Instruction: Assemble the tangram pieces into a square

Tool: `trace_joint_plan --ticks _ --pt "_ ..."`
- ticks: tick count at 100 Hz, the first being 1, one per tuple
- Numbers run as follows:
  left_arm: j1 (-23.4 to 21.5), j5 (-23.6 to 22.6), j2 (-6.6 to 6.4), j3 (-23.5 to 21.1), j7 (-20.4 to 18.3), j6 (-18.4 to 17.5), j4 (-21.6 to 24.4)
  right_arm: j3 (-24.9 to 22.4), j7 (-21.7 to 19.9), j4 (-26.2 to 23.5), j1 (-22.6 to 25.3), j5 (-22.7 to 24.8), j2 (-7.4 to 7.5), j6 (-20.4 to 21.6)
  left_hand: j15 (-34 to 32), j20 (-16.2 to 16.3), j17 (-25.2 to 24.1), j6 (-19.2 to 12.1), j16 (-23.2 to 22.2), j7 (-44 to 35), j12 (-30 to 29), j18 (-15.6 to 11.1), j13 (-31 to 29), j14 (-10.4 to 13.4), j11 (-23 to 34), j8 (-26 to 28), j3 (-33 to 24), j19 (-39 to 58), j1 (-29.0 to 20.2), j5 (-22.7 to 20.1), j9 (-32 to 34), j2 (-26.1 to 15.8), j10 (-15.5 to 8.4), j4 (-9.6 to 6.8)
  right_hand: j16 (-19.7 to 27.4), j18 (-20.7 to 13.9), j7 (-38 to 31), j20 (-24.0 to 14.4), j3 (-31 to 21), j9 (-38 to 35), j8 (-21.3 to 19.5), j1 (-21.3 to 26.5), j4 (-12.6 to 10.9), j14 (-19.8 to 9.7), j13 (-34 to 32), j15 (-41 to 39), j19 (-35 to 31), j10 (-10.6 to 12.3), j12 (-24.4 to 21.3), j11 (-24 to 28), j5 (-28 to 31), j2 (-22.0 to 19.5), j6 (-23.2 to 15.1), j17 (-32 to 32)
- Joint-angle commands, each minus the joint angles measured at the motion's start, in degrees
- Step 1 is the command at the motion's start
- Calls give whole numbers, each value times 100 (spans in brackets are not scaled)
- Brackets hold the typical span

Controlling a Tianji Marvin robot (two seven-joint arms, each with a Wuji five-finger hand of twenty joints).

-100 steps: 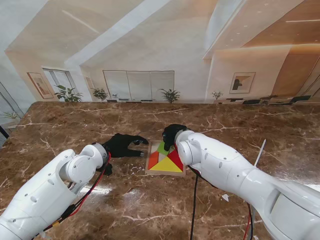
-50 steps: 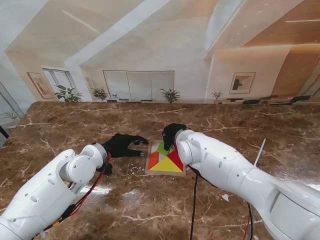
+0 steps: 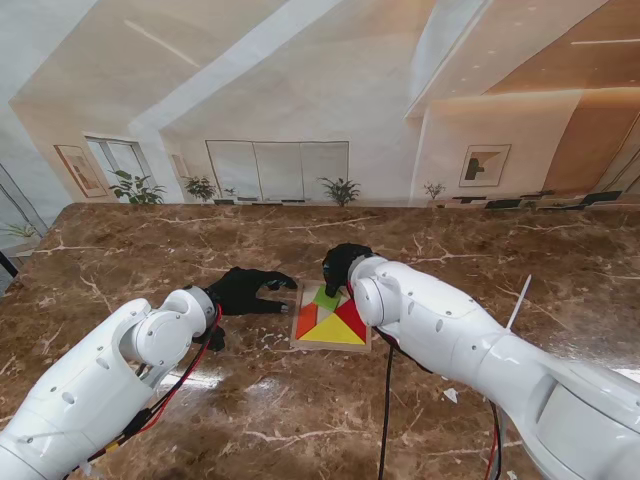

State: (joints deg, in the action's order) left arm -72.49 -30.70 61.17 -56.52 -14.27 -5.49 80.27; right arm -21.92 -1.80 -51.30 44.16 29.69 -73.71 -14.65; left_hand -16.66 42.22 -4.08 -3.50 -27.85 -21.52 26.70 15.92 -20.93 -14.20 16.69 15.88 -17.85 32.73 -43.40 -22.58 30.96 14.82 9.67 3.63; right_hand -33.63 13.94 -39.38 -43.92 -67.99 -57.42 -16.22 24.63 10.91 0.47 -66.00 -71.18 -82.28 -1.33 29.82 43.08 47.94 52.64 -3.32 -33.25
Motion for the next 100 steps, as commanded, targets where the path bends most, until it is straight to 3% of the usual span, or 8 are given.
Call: trace_joint_plan --ticks 1,63,100 --pt "-4 1 11 20 8 -8 -32 -53 -30 26 19 -21 3 -3 -93 -69 -54 -42 -64 30 39 -29 2 33 47 -108 114 133 -53 -69 83 -166 121 -105 -19 52 -16 -132 -123 65 1 -249 -78 -72 -16 -214 -281 0 39 63 -142 -32 -52 4" --pt "11 6 10 47 -4 -4 -43 -266 -117 -317 185 367 311 -153 -99 -98 -65 -47 -61 28 54 -36 14 40 67 -106 118 159 -54 -57 82 -170 107 -104 -29 20 17 -132 -110 82 -23 -235 -134 -95 1 -226 -284 1 49 65 -261 -237 -276 8" --pt "18 20 7 72 -28 14 -41 -270 -122 -329 239 522 385 -238 -99 -107 -72 -52 -60 23 57 -42 16 38 71 -103 125 164 -59 -59 87 -179 124 -105 -30 1 29 -135 -100 112 -27 -285 -158 -111 -7 -232 -301 22 61 73 -424 -335 -227 -2"
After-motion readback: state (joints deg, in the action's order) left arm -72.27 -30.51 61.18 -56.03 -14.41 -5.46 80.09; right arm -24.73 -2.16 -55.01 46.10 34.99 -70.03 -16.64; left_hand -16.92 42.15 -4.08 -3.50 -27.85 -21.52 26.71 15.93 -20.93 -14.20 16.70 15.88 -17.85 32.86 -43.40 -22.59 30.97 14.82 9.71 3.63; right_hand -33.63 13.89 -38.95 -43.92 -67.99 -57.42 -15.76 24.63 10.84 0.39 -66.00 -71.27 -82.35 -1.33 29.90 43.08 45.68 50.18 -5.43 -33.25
